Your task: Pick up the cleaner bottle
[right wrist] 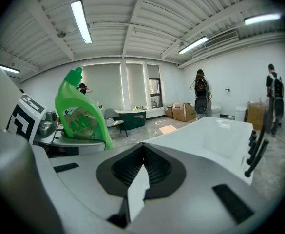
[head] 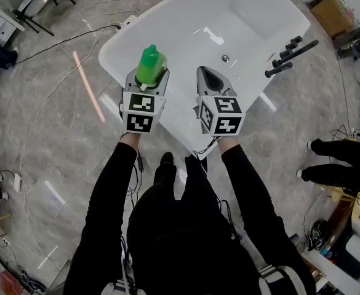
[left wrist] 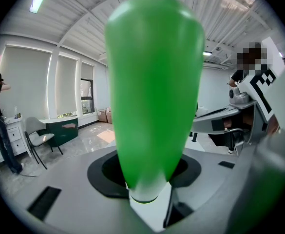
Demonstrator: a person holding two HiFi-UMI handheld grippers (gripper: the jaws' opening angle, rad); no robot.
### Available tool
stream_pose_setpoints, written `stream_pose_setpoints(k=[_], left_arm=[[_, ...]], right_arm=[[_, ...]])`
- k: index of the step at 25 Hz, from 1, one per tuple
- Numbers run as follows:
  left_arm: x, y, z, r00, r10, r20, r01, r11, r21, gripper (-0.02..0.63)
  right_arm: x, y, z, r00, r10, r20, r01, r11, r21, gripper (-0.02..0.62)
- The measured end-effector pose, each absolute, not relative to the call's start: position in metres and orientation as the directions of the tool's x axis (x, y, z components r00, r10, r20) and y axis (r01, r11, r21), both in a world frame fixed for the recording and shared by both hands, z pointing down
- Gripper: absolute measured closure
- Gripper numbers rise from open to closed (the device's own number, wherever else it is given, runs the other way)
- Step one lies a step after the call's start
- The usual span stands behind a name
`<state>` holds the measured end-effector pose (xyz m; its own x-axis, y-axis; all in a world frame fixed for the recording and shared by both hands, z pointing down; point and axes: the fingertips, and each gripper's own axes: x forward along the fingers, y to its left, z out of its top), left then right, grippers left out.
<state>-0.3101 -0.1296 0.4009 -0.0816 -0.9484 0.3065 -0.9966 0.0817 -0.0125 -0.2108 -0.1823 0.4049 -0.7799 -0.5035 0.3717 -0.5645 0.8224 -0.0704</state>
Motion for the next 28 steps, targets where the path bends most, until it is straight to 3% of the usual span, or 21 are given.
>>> stream_pose_setpoints(k=[28], left_arm=[[-0.288, -0.076, 0.399, -0.036, -0.95, 0.31, -0.999, 0.034, -0.012, 0.411]], right_arm=[[-0.201, -0.121, 0.415, -0.795, -0.461, 0.393, -0.523, 0.85, -0.06, 0.594]])
